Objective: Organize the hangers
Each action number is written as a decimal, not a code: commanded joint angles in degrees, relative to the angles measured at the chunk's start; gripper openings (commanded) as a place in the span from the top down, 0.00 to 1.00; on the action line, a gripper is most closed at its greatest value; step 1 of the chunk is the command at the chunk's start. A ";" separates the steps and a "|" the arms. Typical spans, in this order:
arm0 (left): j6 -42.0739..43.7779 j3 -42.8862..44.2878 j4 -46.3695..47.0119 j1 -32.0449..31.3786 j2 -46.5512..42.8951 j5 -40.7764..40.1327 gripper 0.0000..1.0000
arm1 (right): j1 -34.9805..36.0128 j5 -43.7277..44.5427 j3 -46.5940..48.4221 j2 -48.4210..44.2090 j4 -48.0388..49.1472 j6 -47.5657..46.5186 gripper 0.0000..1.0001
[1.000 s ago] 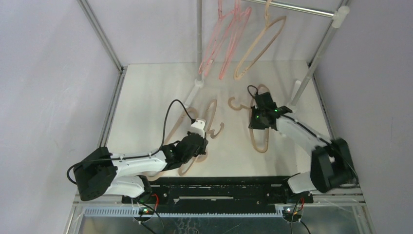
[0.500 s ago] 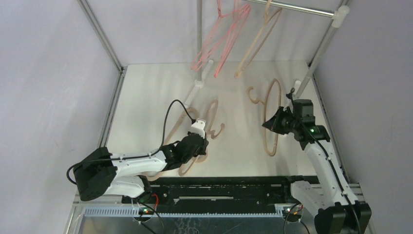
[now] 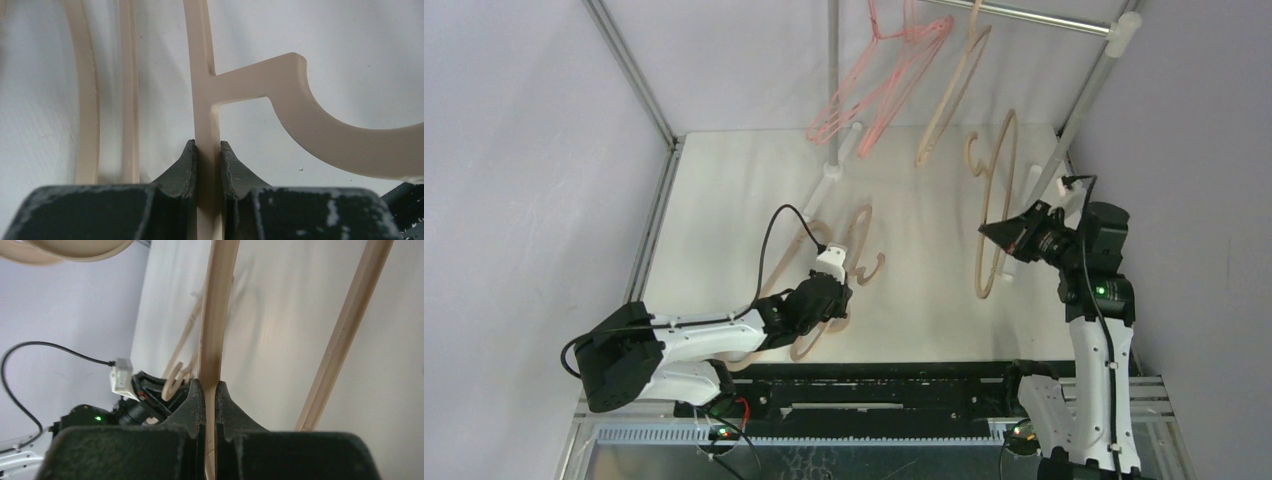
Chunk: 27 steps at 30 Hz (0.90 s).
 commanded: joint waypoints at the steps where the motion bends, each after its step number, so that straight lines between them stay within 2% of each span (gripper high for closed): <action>1: 1.29 1.73 1.52 0.32 -0.53 -0.15 1.00 | -4.01 -5.72 4.74 -1.02 5.91 2.06 1.00; 5: 1.65 2.06 1.71 0.31 -0.40 -0.17 1.00 | -4.92 -10.84 4.81 0.53 15.51 8.98 1.00; 13: 1.04 1.71 2.27 0.29 -0.23 -0.09 1.00 | -4.79 -10.90 6.72 7.43 42.51 26.60 1.00; 16: 1.18 1.73 2.19 0.31 -0.12 -0.14 1.00 | -4.47 -9.37 8.00 10.86 49.63 31.02 1.00; 27: 1.43 2.08 2.33 0.45 1.45 -0.24 1.00 | 0.35 -3.94 16.57 22.06 53.99 30.95 1.00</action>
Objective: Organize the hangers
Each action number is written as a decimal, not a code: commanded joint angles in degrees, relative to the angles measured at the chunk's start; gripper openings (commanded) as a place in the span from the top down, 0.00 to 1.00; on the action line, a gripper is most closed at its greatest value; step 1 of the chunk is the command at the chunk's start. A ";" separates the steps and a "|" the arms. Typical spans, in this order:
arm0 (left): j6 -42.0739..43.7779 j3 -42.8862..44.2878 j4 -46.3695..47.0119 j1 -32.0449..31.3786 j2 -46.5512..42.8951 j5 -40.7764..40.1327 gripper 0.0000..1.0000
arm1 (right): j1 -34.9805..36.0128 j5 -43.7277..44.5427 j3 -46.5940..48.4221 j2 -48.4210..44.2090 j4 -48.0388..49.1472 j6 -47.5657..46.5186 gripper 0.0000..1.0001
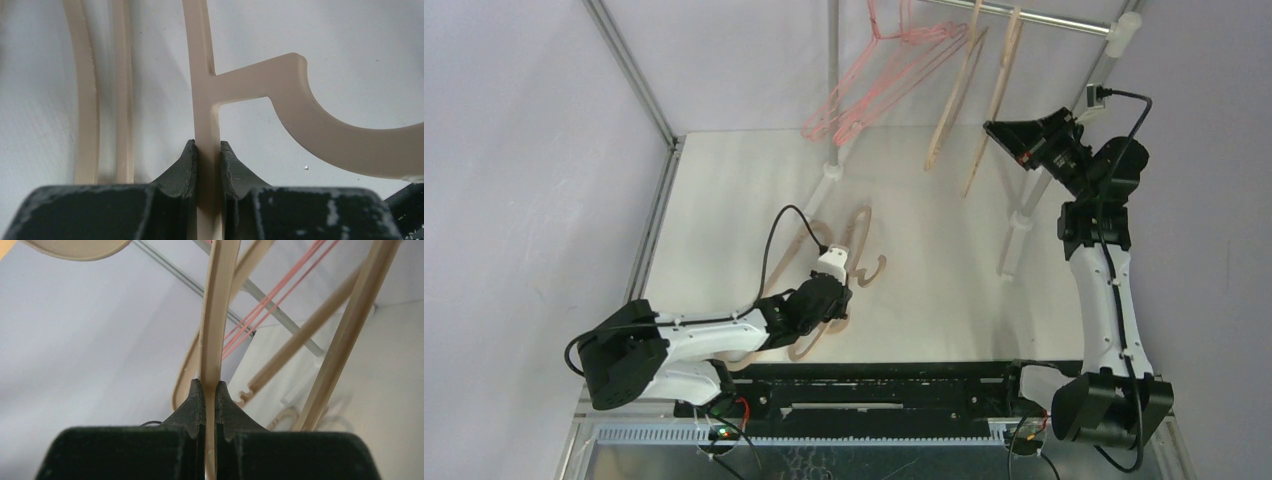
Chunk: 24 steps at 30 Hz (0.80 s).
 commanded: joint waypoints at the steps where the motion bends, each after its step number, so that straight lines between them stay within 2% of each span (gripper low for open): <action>1: 0.98 2.06 2.22 0.42 0.62 -0.23 1.00 | 0.89 3.52 5.35 3.77 7.24 1.67 1.00; 16: 1.28 2.07 0.88 0.86 -0.49 -1.63 1.00 | 3.04 9.65 12.34 20.53 9.37 4.33 1.00; 24: 1.20 2.07 1.00 1.37 -0.74 -1.89 1.00 | 9.85 13.38 20.11 26.45 1.84 -0.85 1.00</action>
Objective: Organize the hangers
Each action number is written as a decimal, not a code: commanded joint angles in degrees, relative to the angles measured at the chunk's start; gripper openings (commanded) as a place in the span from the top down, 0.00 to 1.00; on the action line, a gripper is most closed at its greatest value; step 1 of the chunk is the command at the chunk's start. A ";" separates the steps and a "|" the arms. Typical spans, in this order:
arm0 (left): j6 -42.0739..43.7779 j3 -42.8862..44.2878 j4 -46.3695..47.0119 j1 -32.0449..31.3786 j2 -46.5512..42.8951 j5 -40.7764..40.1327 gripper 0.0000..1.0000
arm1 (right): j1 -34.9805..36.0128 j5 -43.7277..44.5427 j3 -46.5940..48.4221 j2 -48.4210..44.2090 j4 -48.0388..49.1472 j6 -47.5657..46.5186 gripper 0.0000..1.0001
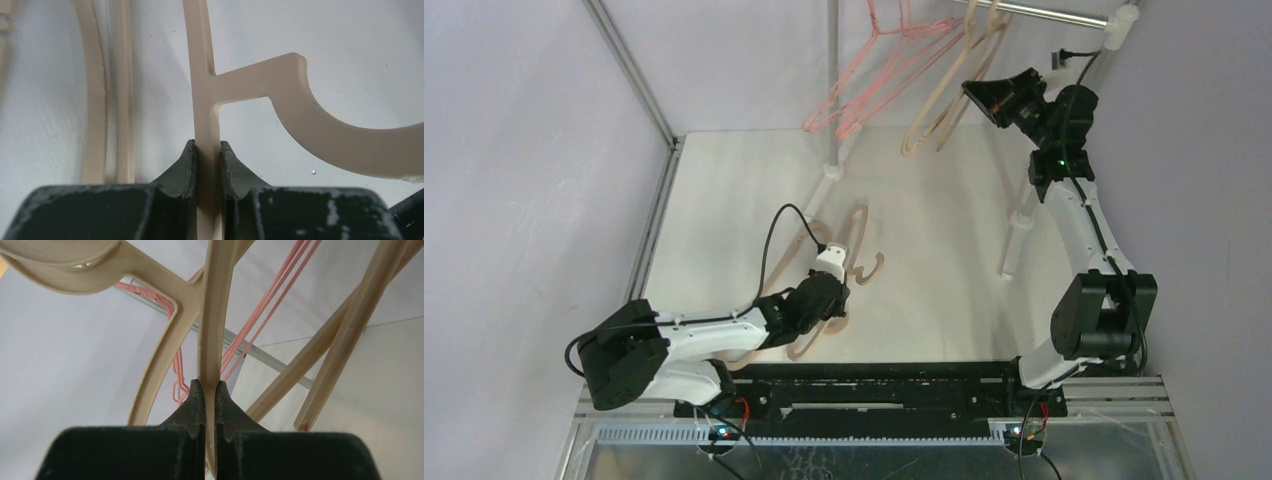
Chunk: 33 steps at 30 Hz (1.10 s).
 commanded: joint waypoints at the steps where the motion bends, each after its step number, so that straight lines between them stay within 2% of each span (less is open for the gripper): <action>1: 0.79 2.01 1.07 0.69 -1.24 -1.33 1.00 | 4.22 3.11 5.15 2.58 -3.92 -3.57 1.00; 15: 0.66 0.39 1.31 1.53 -3.24 -1.29 1.00 | 11.28 3.14 15.40 12.88 -11.47 -6.91 1.00; 16: 0.66 0.40 1.19 1.53 -3.26 -1.30 1.00 | 11.14 3.27 14.99 12.72 -11.42 -7.04 0.95; 19: 0.71 0.42 1.07 1.53 -3.44 -1.30 1.00 | 10.95 5.28 13.14 10.57 -12.97 -8.77 0.67; 22: 0.68 0.57 0.78 1.53 -3.44 -1.33 1.00 | 10.45 7.18 9.61 7.11 -12.18 -9.97 0.52; 26: 0.51 0.73 0.54 1.53 -3.53 -1.48 1.00 | 9.14 8.53 4.04 1.99 -10.75 -10.91 0.44; 31: 0.06 0.82 0.51 1.53 -2.82 -1.31 1.00 | 8.36 9.34 -0.74 -3.71 -12.08 -12.32 0.41; 33: 0.04 0.96 0.54 1.53 -2.42 -1.21 1.00 | 8.33 9.77 -2.60 -6.09 -12.97 -13.24 0.34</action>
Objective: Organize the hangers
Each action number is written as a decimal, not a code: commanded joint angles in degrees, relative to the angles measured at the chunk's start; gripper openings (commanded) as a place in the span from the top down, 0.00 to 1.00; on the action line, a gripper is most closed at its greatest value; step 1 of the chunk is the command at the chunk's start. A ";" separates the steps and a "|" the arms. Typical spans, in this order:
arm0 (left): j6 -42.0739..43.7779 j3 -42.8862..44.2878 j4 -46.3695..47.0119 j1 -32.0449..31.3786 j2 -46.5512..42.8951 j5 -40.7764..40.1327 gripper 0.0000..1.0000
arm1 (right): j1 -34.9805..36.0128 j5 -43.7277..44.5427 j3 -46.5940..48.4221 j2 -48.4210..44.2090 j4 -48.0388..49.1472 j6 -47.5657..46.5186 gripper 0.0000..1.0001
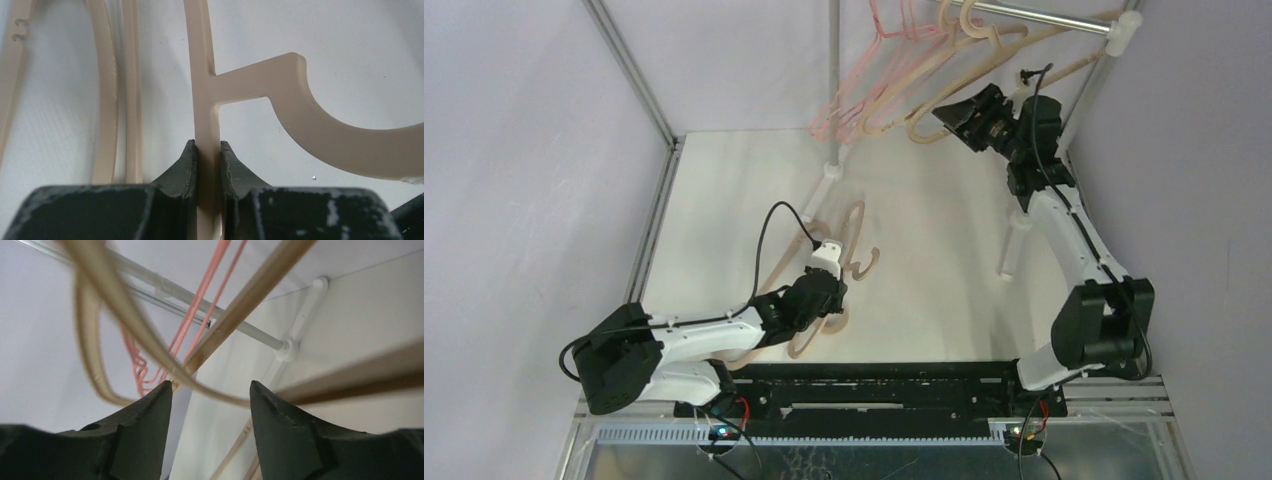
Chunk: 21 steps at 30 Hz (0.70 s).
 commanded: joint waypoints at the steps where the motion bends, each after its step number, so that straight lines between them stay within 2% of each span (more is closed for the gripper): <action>1: 0.09 0.99 1.09 0.31 -0.50 -1.17 1.00 | -0.22 1.87 -2.36 -7.62 0.33 -3.36 0.25; 2: 0.11 1.09 1.06 0.30 -0.39 -1.25 1.00 | -0.03 2.36 -3.47 -9.46 -0.20 -4.08 0.06; 3: 0.18 1.15 1.00 0.31 -0.31 -1.32 1.00 | 0.24 3.10 -5.09 -11.04 -0.58 -5.01 0.01; 12: 1.47 4.22 -0.80 0.30 0.33 0.06 1.00 | 3.42 9.38 -16.16 -25.96 -6.57 -11.65 0.00; 21: 4.78 11.81 -9.59 0.30 -0.57 4.00 1.00 | 7.40 14.27 -27.02 -37.39 -14.85 -16.61 0.01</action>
